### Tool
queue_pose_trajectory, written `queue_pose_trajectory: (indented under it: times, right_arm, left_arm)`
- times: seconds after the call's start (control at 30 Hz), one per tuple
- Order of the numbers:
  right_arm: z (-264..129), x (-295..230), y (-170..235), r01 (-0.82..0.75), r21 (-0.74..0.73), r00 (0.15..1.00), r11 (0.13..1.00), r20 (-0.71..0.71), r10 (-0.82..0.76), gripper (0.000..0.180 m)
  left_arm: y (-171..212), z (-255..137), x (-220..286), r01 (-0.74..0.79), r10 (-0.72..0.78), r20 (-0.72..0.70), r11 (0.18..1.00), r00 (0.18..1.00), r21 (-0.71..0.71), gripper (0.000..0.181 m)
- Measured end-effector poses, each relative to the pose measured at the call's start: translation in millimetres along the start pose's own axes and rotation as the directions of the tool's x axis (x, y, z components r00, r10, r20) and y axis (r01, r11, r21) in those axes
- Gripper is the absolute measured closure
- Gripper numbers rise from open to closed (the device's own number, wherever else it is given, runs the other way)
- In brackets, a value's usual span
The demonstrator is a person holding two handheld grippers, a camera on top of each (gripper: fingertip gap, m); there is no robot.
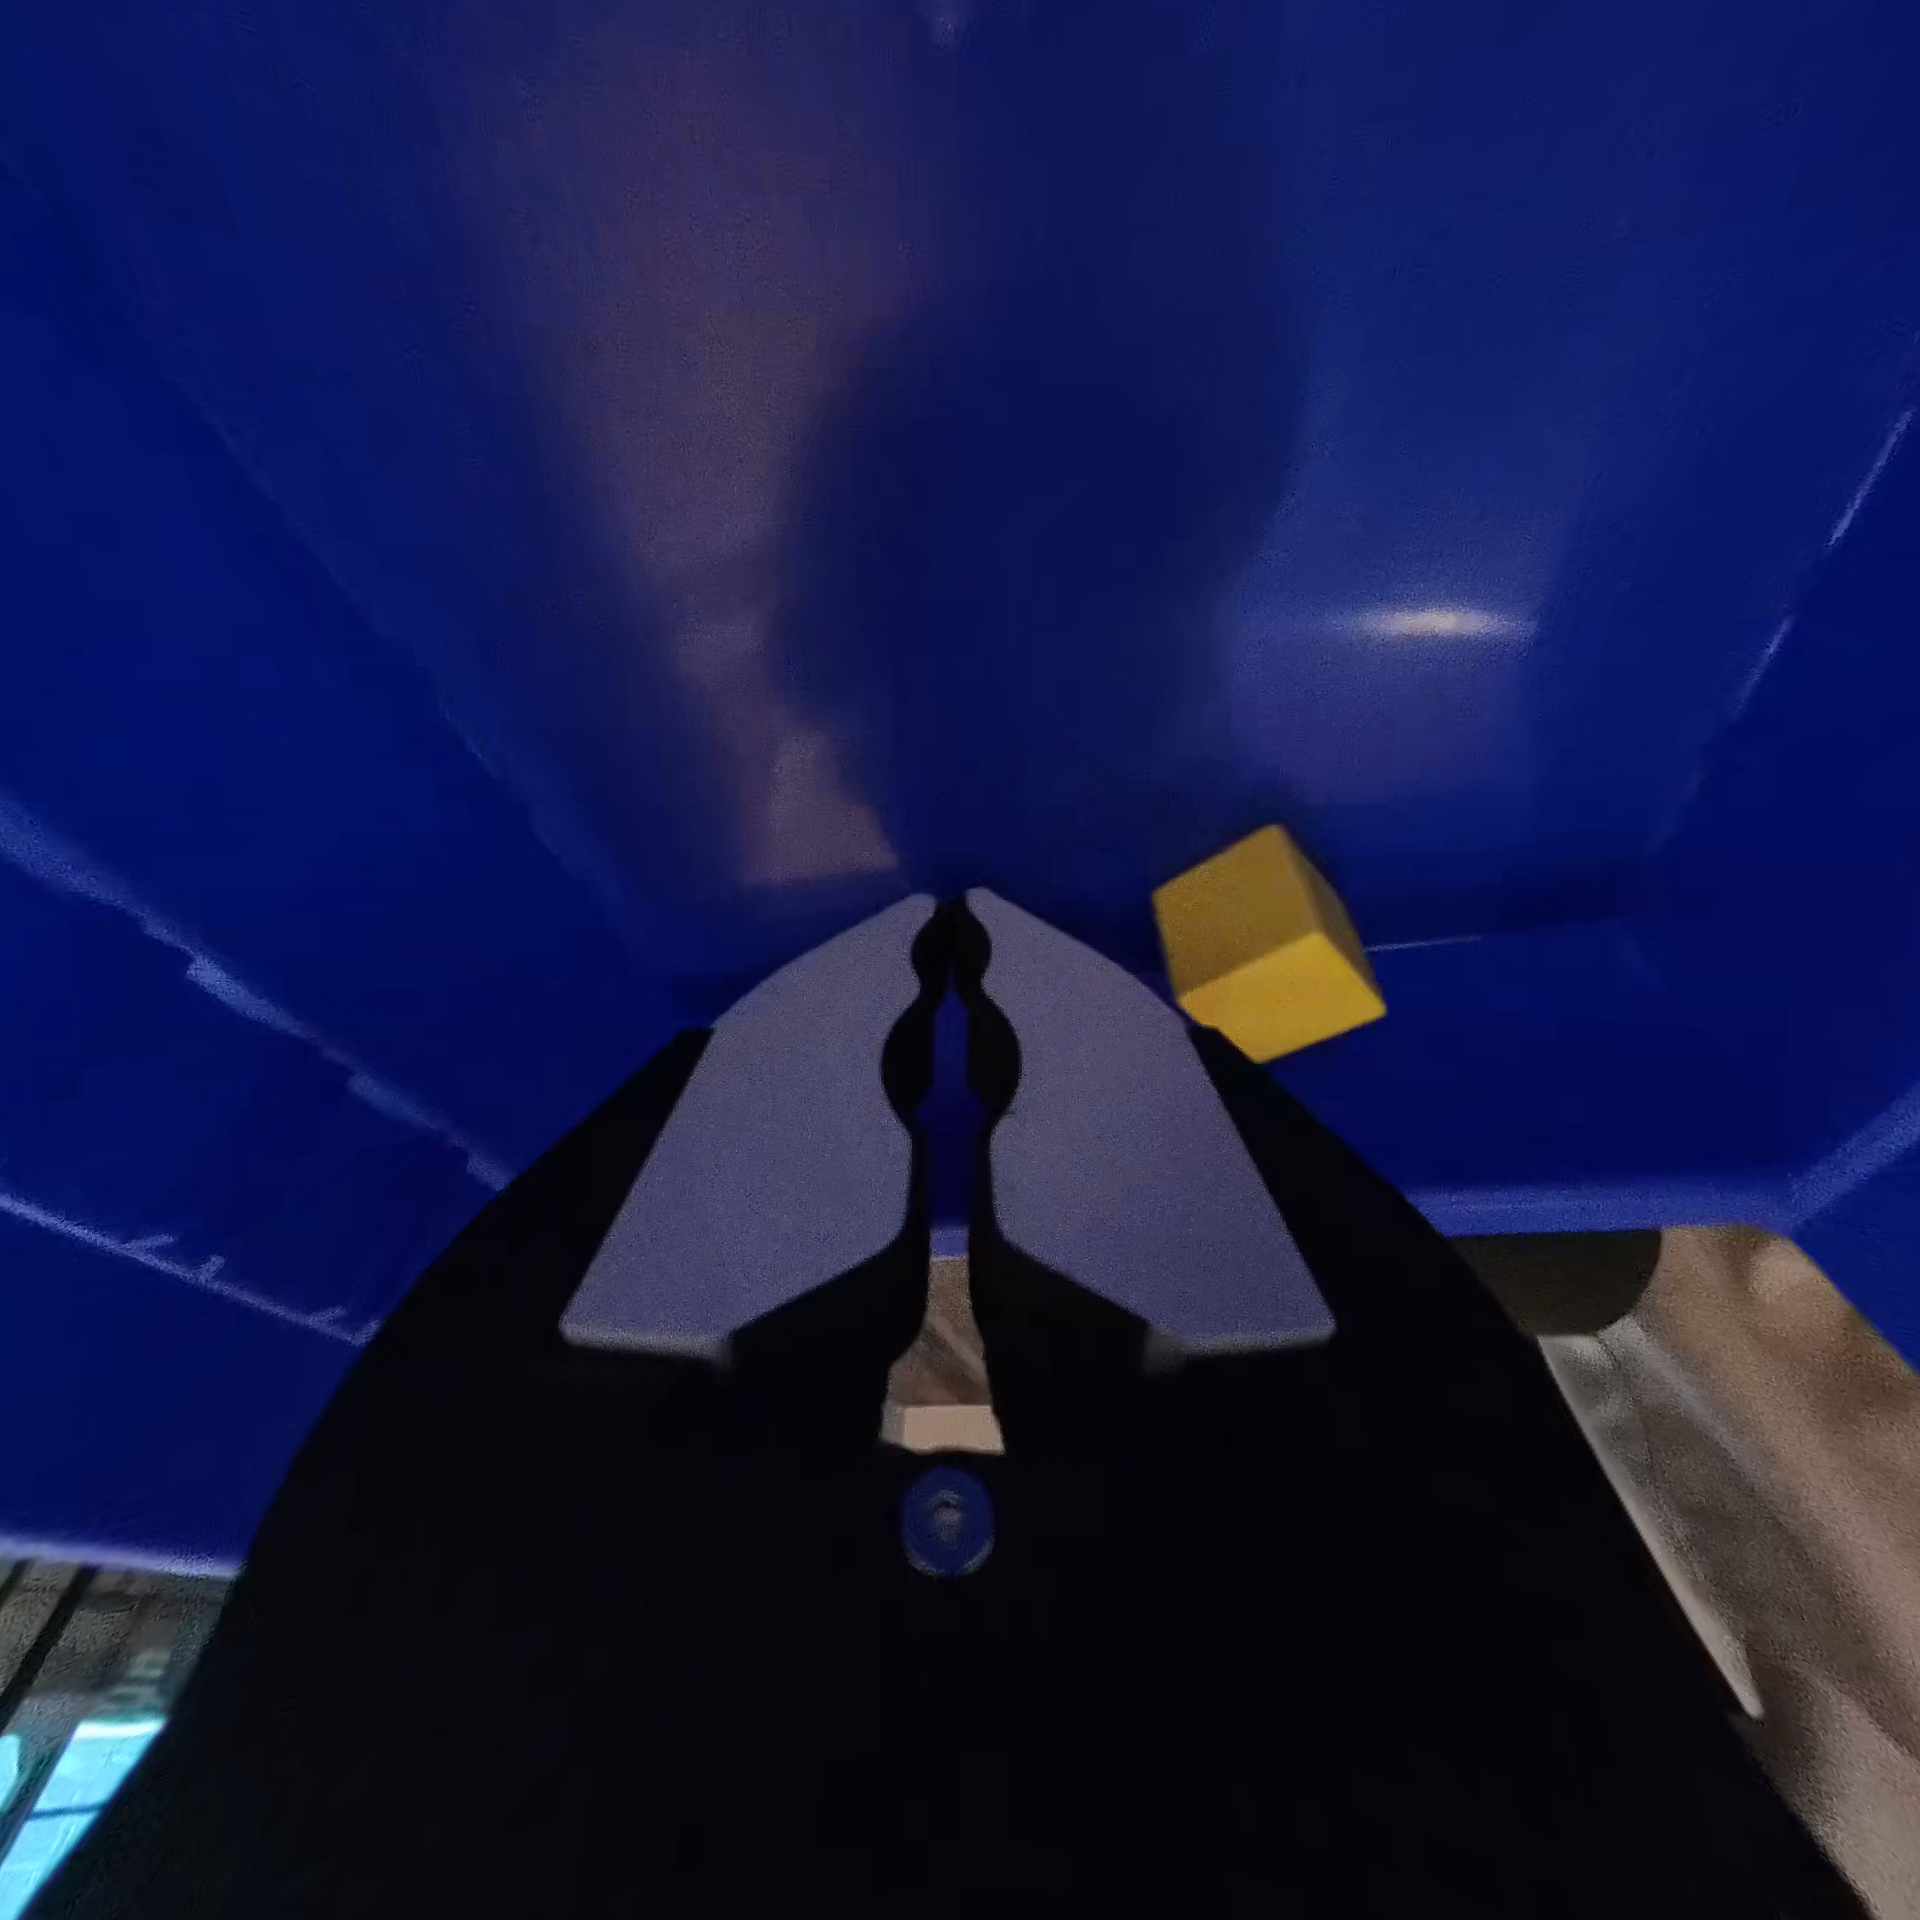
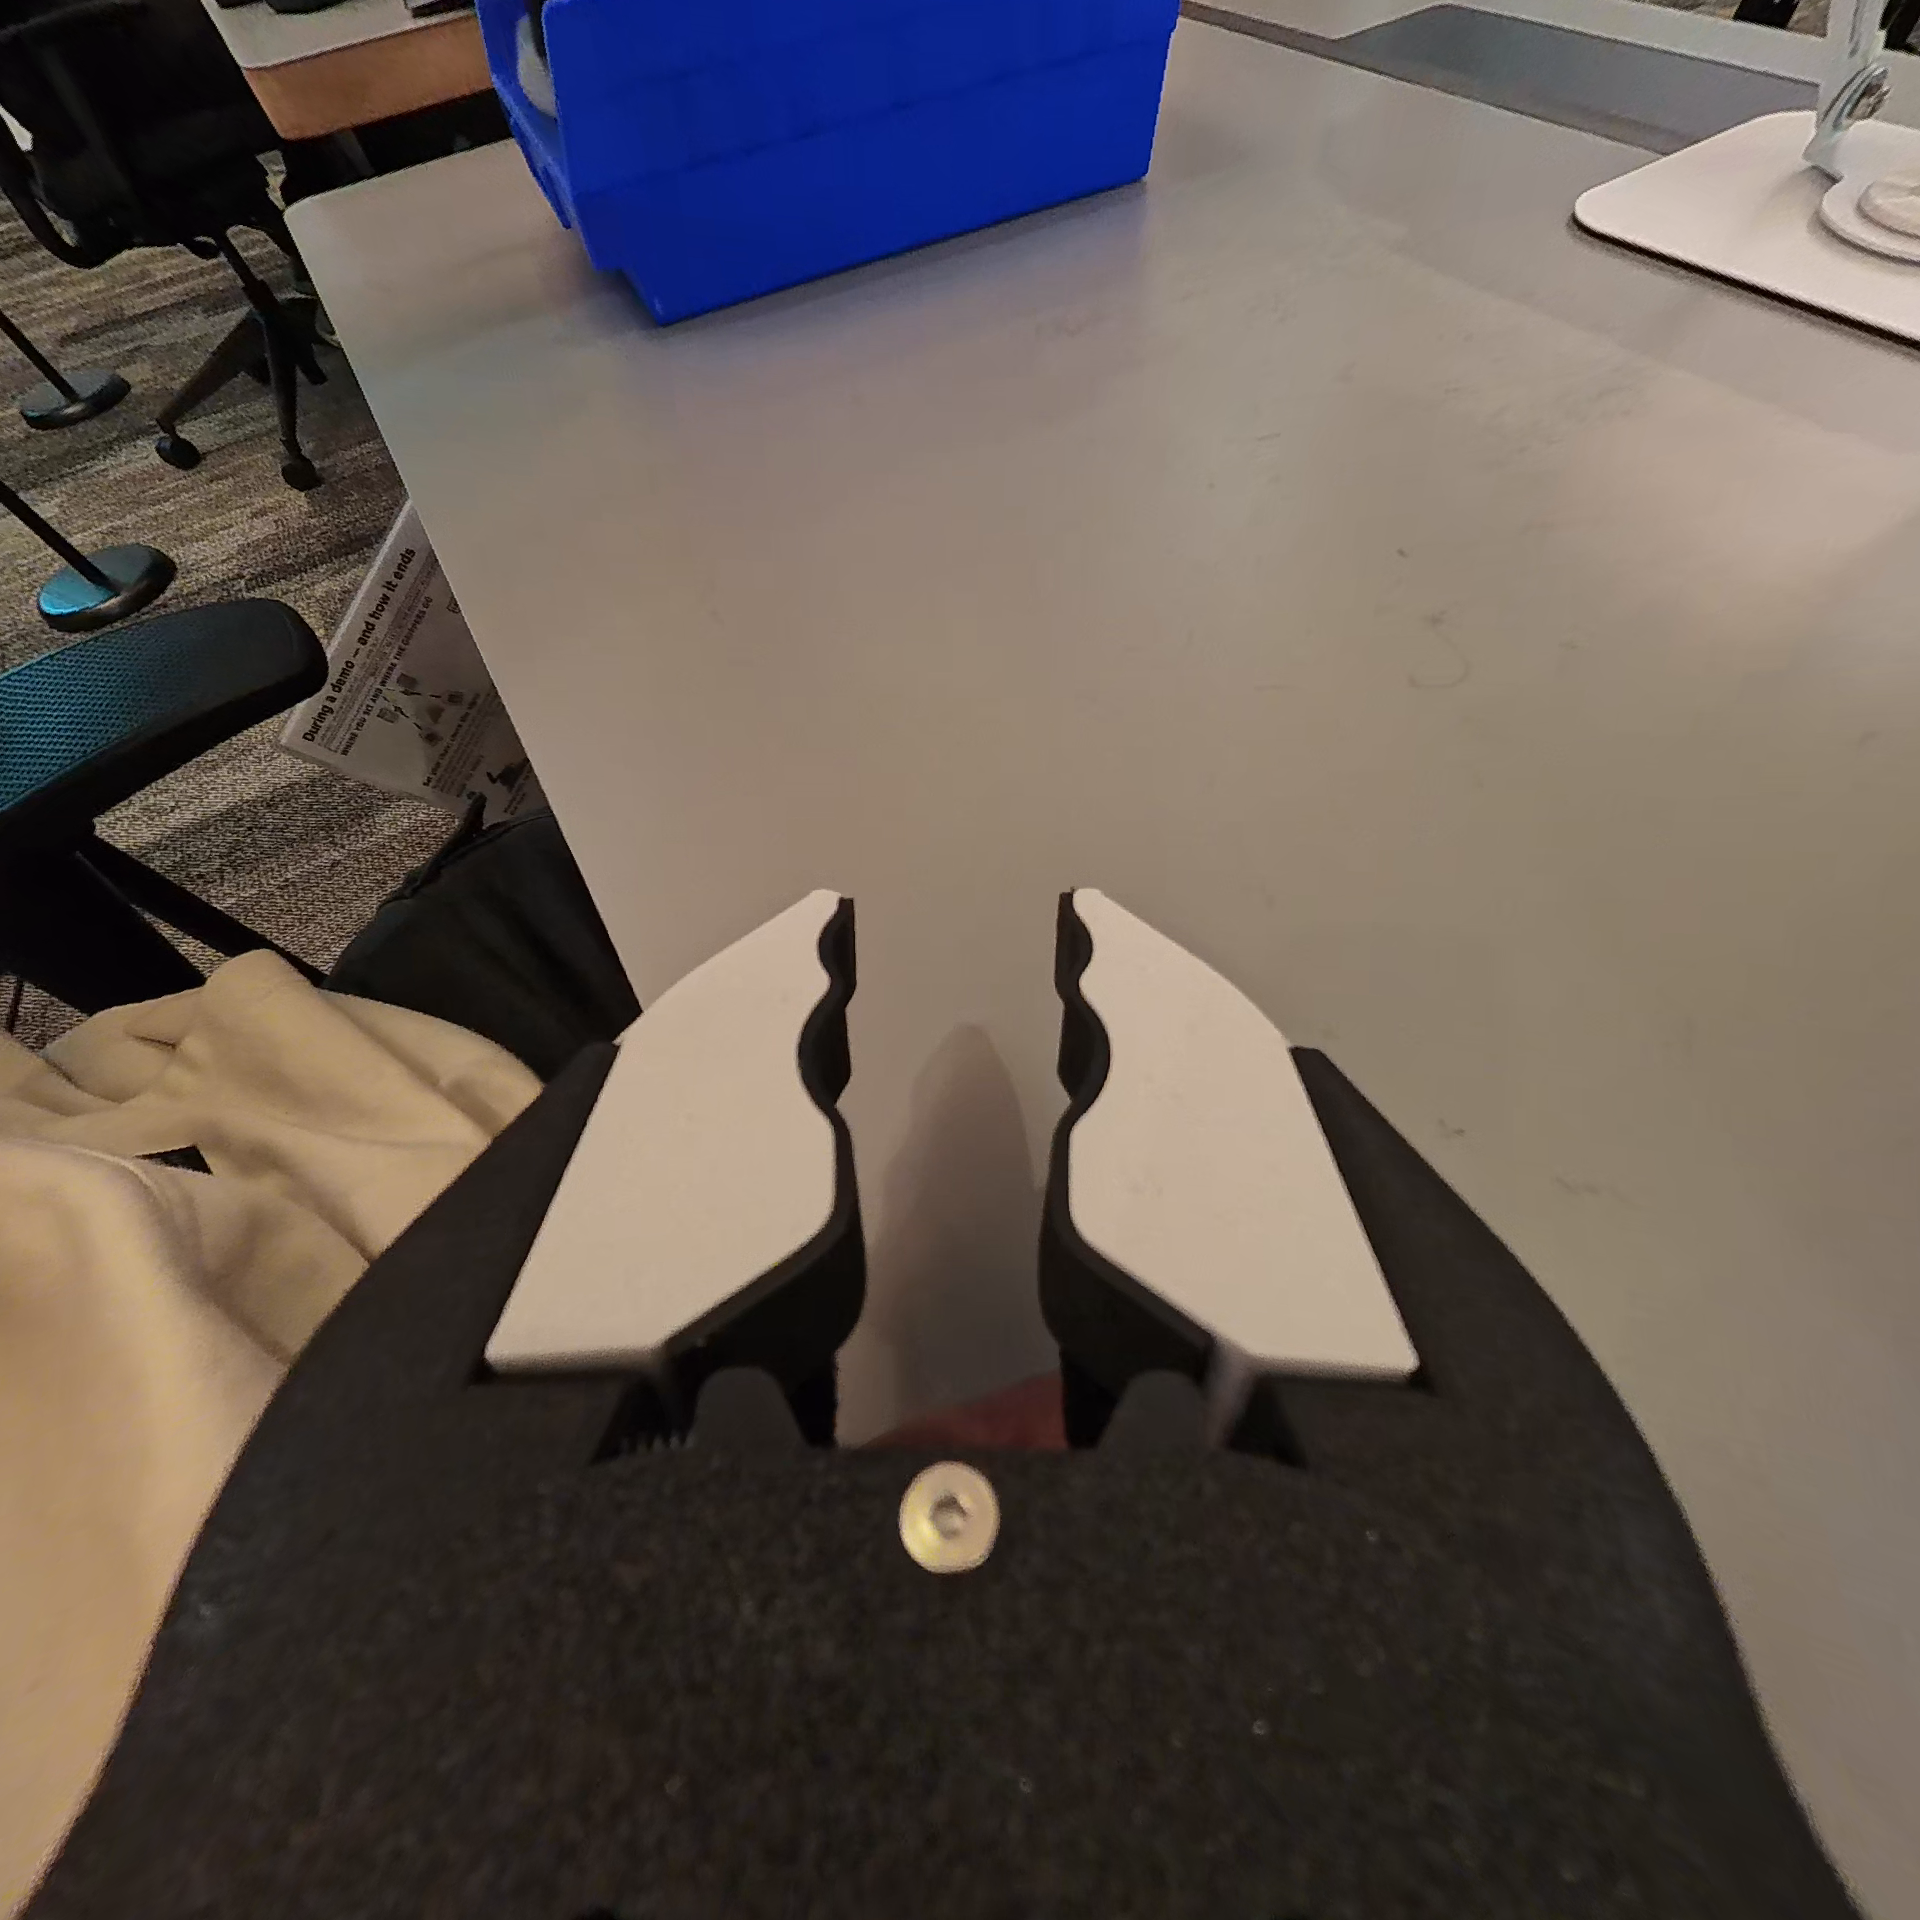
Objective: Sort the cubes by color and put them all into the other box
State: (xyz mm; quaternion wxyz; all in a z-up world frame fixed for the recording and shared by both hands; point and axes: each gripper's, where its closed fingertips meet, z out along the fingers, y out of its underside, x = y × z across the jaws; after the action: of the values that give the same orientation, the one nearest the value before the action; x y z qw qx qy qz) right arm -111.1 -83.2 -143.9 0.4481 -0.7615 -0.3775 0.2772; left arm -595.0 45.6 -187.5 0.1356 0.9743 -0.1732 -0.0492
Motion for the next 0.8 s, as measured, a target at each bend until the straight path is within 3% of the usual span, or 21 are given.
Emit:
queue_pose_trajectory:
  times: [0.23, 0.4, 0.53, 0.67, 0.8]
  right_arm:
    - [0, 1, 1, -0.002, -0.003, 1.0, 1.0, -0.003, 0.002, 0.143]
    - [1, 1, 2, -0.013, -0.008, 1.0, 1.0, 0.005, 0.013, 0.143]
    - [2, 0, 3, -0.008, -0.019, 1.0, 1.0, 0.01, 0.008, 0.143]
    - [3, 0, 4, 0.0, -0.025, 1.0, 1.0, 0.01, 0.001, 0.144]
    - [3, 0, 5, 0.001, -0.026, 1.0, 1.0, 0.008, -0.001, 0.144]
  left_arm:
    - [-20, -26, 23, -0.125, 0.126, 0.003, 0.979, 0.992, 0.159, 0.181]
    - [-9, -41, 69, -0.184, 0.227, -0.201, 0.96, 0.953, 0.211, 0.145]
    - [-3, -35, 83, -0.15, 0.196, -0.308, 0.974, 0.931, 0.168, 0.124]
    - [2, -15, 75, -0.141, 0.157, -0.256, 0.987, 0.954, 0.079, 0.123]
    - [-4, -6, 67, -0.103, 0.109, -0.159, 0.994, 0.981, 0.047, 0.144]
